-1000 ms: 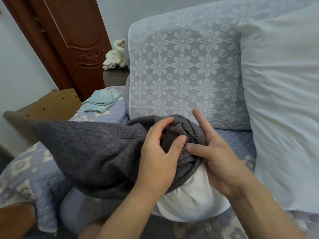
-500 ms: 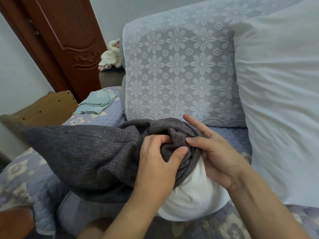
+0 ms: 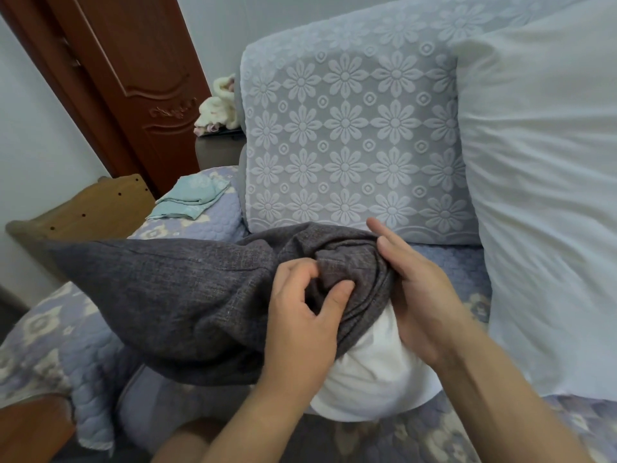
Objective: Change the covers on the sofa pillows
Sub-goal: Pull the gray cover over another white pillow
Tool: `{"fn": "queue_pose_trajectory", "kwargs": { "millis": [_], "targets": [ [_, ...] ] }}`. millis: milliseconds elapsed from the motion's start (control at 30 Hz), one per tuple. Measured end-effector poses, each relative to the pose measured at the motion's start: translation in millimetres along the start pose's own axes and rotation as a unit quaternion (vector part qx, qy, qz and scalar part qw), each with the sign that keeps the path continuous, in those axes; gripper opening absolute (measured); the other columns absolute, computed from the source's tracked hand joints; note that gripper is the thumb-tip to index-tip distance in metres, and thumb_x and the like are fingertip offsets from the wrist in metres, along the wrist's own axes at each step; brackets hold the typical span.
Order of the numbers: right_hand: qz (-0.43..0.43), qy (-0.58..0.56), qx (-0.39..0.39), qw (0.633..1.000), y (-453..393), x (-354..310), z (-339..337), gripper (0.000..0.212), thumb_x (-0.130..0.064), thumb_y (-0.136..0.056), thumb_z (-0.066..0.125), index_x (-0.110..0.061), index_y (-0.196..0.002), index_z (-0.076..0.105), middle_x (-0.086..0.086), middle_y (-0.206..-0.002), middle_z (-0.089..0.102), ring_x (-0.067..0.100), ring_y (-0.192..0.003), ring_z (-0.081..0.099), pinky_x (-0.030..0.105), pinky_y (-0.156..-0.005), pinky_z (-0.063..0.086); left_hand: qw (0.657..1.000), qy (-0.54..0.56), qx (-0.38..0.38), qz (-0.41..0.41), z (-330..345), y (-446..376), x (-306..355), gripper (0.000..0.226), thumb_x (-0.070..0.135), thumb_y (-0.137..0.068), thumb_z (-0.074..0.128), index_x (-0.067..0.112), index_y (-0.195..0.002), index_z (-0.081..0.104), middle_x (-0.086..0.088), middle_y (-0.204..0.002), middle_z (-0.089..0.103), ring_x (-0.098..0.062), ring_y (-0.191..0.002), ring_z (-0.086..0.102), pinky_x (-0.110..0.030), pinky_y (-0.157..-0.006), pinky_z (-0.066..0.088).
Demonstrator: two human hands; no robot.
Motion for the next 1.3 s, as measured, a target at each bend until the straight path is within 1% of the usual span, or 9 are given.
{"fn": "queue_pose_trajectory", "kwargs": {
  "millis": [100,267,433,600,733,900,1033,1167,1300],
  "targets": [
    [-0.01,0.008,-0.032,0.999,3,0,5,0.051,-0.01,-0.091,0.055,-0.02,-0.141,0.053,0.01,-0.121,0.072,0.023,-0.116,0.067,0.034,-0.098,0.055,0.998,-0.037,0.052,-0.024,-1,1,-2,0.023,0.037,-0.085,0.07,0.016,-0.084,0.06,0.009,-0.095,0.051,-0.006,-0.091,0.054,-0.018,-0.083,0.042],
    [-0.004,-0.02,-0.048,0.999,4,-2,3,0.055,-0.006,-0.086,0.058,-0.017,-0.14,0.054,0.017,-0.124,0.069,0.025,-0.112,0.068,0.031,-0.094,0.056,0.997,-0.066,-0.043,-0.015,12,-12,-1,0.016,0.037,-0.093,0.066,0.024,-0.099,0.073,0.015,-0.102,0.056,-0.012,-0.103,0.058,-0.032,-0.095,0.046],
    [-0.041,0.027,-0.011,0.999,5,-13,1,0.032,-0.008,-0.086,0.064,-0.009,-0.118,0.066,0.019,-0.106,0.074,0.024,-0.093,0.071,0.031,-0.083,0.06,0.997,-0.061,-0.045,0.027,-7,-32,8,0.01,0.025,-0.091,0.07,0.017,-0.093,0.075,0.011,-0.095,0.065,-0.004,-0.097,0.062,-0.022,-0.089,0.046],
    [-0.084,0.085,0.026,0.993,18,-30,2,0.022,0.004,-0.084,0.068,-0.01,-0.1,0.065,0.015,-0.085,0.073,0.021,-0.076,0.069,0.028,-0.075,0.059,0.988,-0.117,-0.057,0.077,-23,-56,31,0.019,0.033,-0.085,0.066,0.016,-0.083,0.074,0.012,-0.093,0.066,-0.006,-0.092,0.062,-0.033,-0.087,0.049],
    [-0.051,0.096,0.047,0.993,17,-27,1,0.021,0.007,-0.085,0.062,-0.012,-0.094,0.064,0.007,-0.076,0.068,0.014,-0.066,0.063,0.024,-0.066,0.053,0.973,-0.176,0.004,0.149,-40,-56,55,0.028,0.021,-0.087,0.075,0.016,-0.066,0.056,0.01,-0.088,0.06,-0.011,-0.084,0.059,-0.032,-0.078,0.048],
    [-0.104,0.195,0.135,0.966,17,-28,-10,0.023,0.004,-0.086,0.064,-0.019,-0.085,0.064,0.003,-0.069,0.056,0.015,-0.062,0.052,0.03,-0.064,0.041,0.936,-0.259,0.059,0.231,-40,-41,60,0.01,0.01,-0.088,0.071,0.006,-0.081,0.065,0.002,-0.096,0.061,-0.018,-0.089,0.058,-0.034,-0.074,0.051],
    [-0.206,0.384,0.177,0.883,33,-33,-3,0.018,-0.01,-0.088,0.066,-0.028,-0.087,0.064,-0.01,-0.057,0.047,0.006,-0.052,0.044,0.029,-0.058,0.035,0.943,-0.27,0.058,0.187,-36,-63,43,0.019,0.015,-0.092,0.066,0.015,-0.077,0.053,0.007,-0.091,0.052,-0.014,-0.081,0.051,-0.032,-0.065,0.046],
    [-0.155,0.335,0.19,0.91,31,-27,-10,0.022,-0.003,-0.089,0.062,-0.025,-0.091,0.064,-0.003,-0.058,0.048,0.012,-0.052,0.047,0.033,-0.058,0.04,0.958,-0.243,0.056,0.143,-35,-80,30,0.032,0.019,-0.094,0.065,0.022,-0.072,0.042,0.011,-0.086,0.046,-0.016,-0.075,0.049,-0.037,-0.064,0.045],
    [-0.085,0.311,0.275,0.906,34,-18,-54,0.033,0.011,-0.078,0.053,-0.015,-0.094,0.066,0.006,-0.051,0.06,0.025,-0.051,0.059,0.04,-0.059,0.051,0.968,-0.213,0.099,0.088,-50,-103,24,0.019,0.02,-0.093,0.062,0.009,-0.078,0.058,-0.002,-0.089,0.056,-0.028,-0.083,0.056,-0.041,-0.074,0.046]
  ]
}}
Point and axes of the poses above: each hand's wrist, its own y-axis away from the middle knuckle, its own z-axis out of the palm, x = y × z, the point moved 8 cm from there along -y, towards the middle knuckle
